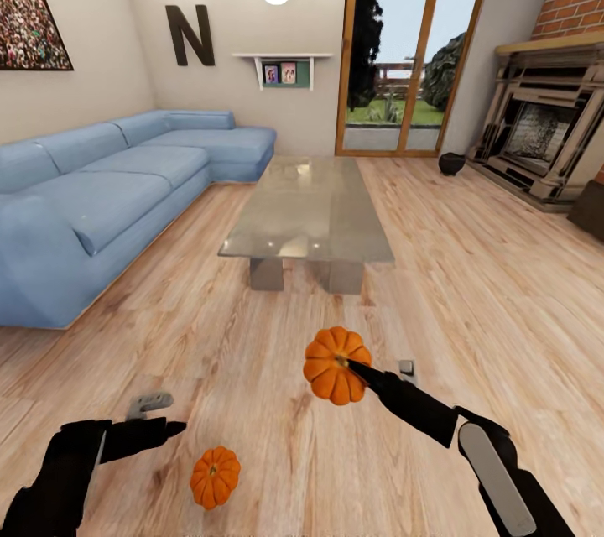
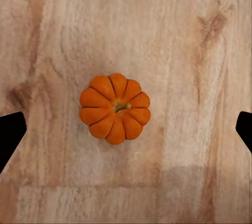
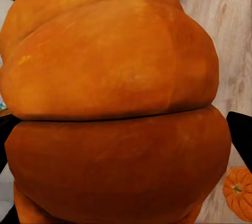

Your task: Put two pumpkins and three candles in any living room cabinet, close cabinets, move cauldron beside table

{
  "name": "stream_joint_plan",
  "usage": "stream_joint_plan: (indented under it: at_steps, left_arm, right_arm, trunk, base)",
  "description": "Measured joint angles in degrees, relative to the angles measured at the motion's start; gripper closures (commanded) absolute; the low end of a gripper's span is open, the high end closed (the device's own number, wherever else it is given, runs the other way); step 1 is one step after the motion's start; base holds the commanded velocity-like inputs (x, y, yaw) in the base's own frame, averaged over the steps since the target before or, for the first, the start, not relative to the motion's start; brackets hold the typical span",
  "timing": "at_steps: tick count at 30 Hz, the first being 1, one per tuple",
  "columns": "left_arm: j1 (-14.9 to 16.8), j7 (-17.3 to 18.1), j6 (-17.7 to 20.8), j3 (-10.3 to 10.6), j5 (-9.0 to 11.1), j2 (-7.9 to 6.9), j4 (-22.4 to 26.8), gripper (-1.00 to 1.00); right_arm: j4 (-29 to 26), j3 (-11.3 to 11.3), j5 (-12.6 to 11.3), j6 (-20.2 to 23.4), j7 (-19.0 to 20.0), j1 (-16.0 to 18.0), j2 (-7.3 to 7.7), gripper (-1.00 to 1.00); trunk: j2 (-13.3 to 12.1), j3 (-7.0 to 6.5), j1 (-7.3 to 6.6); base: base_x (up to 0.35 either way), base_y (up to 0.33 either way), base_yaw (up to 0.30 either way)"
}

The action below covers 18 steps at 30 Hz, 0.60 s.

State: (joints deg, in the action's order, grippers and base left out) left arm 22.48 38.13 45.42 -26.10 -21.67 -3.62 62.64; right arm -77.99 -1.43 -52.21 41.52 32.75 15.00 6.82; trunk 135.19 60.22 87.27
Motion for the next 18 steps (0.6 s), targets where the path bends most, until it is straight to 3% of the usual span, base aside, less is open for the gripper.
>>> stream_joint_plan:
  at_steps: [4,7,18]
  left_arm:
    - [4.68,-1.67,-5.53,-0.07,0.77,-1.24,-12.08,-1.00]
    - [6.69,-2.40,-7.60,-0.19,1.18,-2.71,-17.12,-1.00]
    - [7.57,-2.16,-8.81,-0.34,1.31,-4.07,-19.29,-1.00]
  right_arm:
    - [-0.50,0.18,0.14,-0.44,0.61,-0.36,-0.08,1.00]
    - [-0.47,0.13,0.27,-0.62,0.69,-0.40,-0.30,1.00]
    - [0.01,0.01,0.58,-0.72,0.81,-0.41,-0.64,1.00]
  trunk:
    - [1.60,0.72,0.88]
    - [2.81,1.26,1.54]
    - [7.22,3.23,3.95]
  base:
    - [0.000,0.000,0.000]
    - [0.000,0.000,0.000]
    - [0.000,0.000,0.000]
